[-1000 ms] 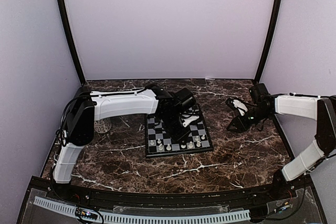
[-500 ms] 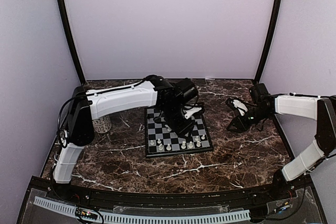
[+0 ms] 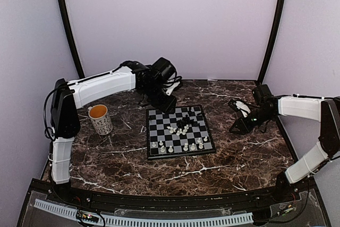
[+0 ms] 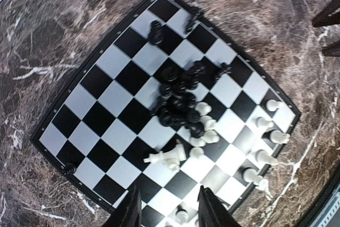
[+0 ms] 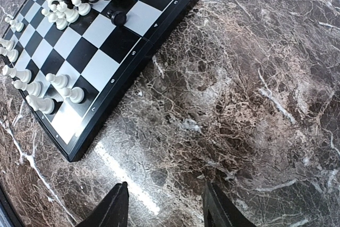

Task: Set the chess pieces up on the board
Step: Place the king at e1, then pick up the rook from the chessboard.

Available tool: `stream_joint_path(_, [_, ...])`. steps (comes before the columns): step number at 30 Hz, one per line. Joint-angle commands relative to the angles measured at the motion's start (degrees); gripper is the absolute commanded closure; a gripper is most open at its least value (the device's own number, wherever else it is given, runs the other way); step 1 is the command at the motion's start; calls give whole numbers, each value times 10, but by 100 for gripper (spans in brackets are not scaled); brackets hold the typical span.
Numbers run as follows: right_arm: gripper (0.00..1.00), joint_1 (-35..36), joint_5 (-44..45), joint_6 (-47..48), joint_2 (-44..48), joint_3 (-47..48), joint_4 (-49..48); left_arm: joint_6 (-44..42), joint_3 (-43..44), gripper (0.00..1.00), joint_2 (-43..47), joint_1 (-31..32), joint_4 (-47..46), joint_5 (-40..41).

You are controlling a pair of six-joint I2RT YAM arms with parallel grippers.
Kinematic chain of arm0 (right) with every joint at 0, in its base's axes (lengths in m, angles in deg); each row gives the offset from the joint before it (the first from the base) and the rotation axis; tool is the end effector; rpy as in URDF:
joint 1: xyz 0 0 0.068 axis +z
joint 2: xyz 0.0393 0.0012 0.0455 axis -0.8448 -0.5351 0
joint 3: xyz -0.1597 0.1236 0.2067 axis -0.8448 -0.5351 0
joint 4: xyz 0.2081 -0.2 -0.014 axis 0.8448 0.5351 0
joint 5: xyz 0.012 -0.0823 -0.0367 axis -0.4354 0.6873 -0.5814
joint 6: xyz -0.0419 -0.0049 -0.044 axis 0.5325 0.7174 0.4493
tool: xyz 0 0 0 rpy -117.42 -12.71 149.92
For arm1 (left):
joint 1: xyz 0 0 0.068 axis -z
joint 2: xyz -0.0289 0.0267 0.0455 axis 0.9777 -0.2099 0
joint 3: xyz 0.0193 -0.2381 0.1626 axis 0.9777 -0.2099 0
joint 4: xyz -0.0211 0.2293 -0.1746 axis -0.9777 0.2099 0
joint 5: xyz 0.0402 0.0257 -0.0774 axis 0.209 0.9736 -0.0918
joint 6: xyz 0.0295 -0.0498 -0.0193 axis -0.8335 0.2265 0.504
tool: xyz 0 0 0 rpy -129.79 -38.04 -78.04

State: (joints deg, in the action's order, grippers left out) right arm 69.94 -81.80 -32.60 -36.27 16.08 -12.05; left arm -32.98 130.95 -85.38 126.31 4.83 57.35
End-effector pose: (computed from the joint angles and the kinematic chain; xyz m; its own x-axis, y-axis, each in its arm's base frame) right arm 0.2895 0.0830 0.1803 -0.6571 -0.4936 -0.5697 -0.6846 0.7071 0.1770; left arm 0.3381 -0.3840 0.2919 -0.6225 0.5331 -0.5730 0.6972 0.7103 -0.0966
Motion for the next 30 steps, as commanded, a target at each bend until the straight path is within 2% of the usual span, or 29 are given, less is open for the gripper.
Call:
stream_joint_path(1, [51,-3,-7,10,0,2,2,25,-39,60,2,-14,-31,-5])
stream_joint_path(5, [51,-3,0,14,-4,0,1,23,-50,56,-19,-22,-33,-7])
stream_joint_path(10, [51,-3,6,15,-11,0,0,18,-46,59,-53,-25,-35,-47])
stream_joint_path(16, [51,-3,6,16,-12,0,0,17,-39,57,-78,-25,-29,-58])
stream_joint_path(23, [50,-3,3,16,-16,1,2,18,-38,64,-87,-26,-21,-56])
stream_joint_path(30, [50,-3,4,16,-16,2,2,17,-42,78,-90,-25,-20,-69])
